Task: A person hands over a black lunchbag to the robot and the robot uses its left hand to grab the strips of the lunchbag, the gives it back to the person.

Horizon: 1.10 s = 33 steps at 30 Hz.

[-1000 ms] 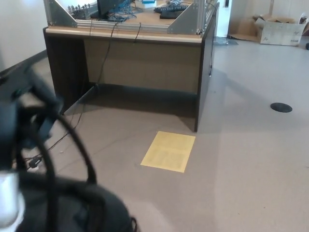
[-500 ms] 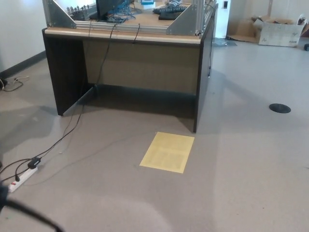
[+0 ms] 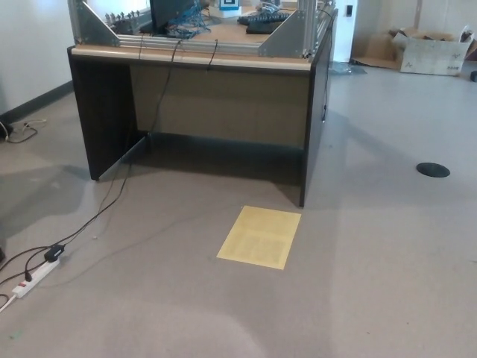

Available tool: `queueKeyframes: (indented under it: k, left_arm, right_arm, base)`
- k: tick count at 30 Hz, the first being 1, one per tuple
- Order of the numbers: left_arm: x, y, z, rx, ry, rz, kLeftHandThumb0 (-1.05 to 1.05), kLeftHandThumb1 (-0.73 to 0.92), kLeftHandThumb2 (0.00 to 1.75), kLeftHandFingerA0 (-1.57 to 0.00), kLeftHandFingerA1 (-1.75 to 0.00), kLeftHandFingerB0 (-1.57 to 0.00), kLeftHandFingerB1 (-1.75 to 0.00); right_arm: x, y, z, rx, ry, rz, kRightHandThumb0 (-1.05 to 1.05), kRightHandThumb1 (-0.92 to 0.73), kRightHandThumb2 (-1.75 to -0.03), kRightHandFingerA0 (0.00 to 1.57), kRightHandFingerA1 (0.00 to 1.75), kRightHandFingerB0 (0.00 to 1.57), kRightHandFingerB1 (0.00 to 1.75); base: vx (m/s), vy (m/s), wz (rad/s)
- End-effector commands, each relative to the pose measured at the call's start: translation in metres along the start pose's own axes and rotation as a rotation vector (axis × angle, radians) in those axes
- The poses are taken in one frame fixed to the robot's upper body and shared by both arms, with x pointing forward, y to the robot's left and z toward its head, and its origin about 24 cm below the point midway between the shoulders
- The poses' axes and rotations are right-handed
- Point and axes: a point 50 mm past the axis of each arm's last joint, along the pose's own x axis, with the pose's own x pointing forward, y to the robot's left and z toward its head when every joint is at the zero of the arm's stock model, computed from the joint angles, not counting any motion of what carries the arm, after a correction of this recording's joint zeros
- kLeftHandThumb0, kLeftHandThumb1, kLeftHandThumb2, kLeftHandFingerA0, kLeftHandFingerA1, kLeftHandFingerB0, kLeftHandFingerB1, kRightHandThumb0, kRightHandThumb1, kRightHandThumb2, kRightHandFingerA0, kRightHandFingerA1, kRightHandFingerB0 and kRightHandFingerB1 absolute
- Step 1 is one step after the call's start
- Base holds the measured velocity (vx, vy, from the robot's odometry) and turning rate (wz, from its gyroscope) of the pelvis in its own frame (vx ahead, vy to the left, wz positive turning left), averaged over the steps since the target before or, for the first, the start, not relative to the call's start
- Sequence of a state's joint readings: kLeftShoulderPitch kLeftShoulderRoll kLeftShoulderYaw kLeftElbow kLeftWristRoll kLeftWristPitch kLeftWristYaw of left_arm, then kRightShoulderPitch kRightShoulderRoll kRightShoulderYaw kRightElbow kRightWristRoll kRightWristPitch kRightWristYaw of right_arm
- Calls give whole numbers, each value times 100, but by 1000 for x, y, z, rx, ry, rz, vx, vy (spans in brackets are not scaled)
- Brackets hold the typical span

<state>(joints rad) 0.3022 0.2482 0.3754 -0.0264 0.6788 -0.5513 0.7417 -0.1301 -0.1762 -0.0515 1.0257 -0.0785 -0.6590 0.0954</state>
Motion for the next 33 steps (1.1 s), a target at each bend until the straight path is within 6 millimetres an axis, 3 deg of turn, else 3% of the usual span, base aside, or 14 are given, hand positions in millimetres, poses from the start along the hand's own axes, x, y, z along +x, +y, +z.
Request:
queueKeyframes:
  k: [1,3,4,5,7,11,12,13,14,19,20,21,26,33]
  left_arm:
    - [-17,24,10,-133,-344,183,-9,56,54,-85,-175,-66,-168]
    - [-17,24,10,-134,-348,185,-9,56,54,-85,-175,-66,-168]
    - [-22,21,5,-135,-333,173,-12,60,55,-85,-175,-62,-170]
    - [-24,20,3,-136,-327,169,-12,60,55,-85,-175,-62,-170]
    - [2,18,19,-178,-343,230,-3,57,59,-83,-175,-59,-173]
    - [40,14,40,-223,-445,318,-12,63,57,-86,-175,-64,-168]
    - [60,13,52,-221,-498,341,-15,45,85,-123,-140,-96,-126]
    - [71,12,59,-227,-538,353,-11,43,84,-124,-140,-96,-125]
    - [80,11,64,-233,-569,368,-6,58,58,-92,-175,-64,-168]
    - [117,4,89,-228,-660,403,-12,60,56,-92,-175,-66,-166]
    - [125,1,95,-234,-675,409,-14,62,57,-88,-175,-66,-165]
    - [143,-5,110,-242,-712,422,-13,62,57,-87,-175,-65,-166]
    - [172,-18,143,-281,-769,430,-19,65,57,-81,-175,-60,-170]
    - [208,-43,231,-396,-923,414,-12,58,55,-74,-175,-51,-168]
  right_arm:
    - [-4,-21,-5,-3,27,-49,-59,-67,-60,66,50,41,36]
    - [-4,-21,-5,-3,27,-49,-59,-67,-60,66,50,41,36]
    - [-5,-21,-5,-14,28,-51,-61,-53,-88,60,62,35,49]
    - [-5,-21,-5,-18,29,-52,-61,-53,-88,60,62,35,49]
    - [-7,-19,-8,-3,43,-53,-61,-52,-86,60,62,35,48]
    - [-6,-18,-8,8,48,-45,-60,-53,-85,59,62,34,48]
    - [-6,-17,-8,4,48,-46,-60,-53,-85,60,62,34,48]
    - [-6,-17,-8,10,48,-45,-59,-52,-85,60,62,34,48]
    - [-6,-17,-8,15,48,-46,-58,-52,-84,60,62,34,48]
    - [-4,-14,-7,36,49,-41,-56,-51,-85,58,63,33,48]
    - [-4,-14,-7,29,47,-39,-53,-64,-59,65,52,40,36]
    - [-4,-13,-7,22,43,-36,-57,-51,-84,60,63,35,49]
    - [-2,-13,-6,24,41,-31,-56,-51,-85,62,62,34,48]
    - [2,-14,-2,31,41,-33,-57,-51,-85,58,61,33,48]
  base:
    - [0,0,0]
    - [0,0,0]
    - [0,0,0]
    - [0,0,0]
    - [0,0,0]
    - [0,0,0]
    - [0,0,8]
    - [0,0,0]
    - [0,0,0]
    - [0,0,0]
    - [0,0,0]
    - [0,0,0]
    - [0,0,0]
    - [0,0,0]
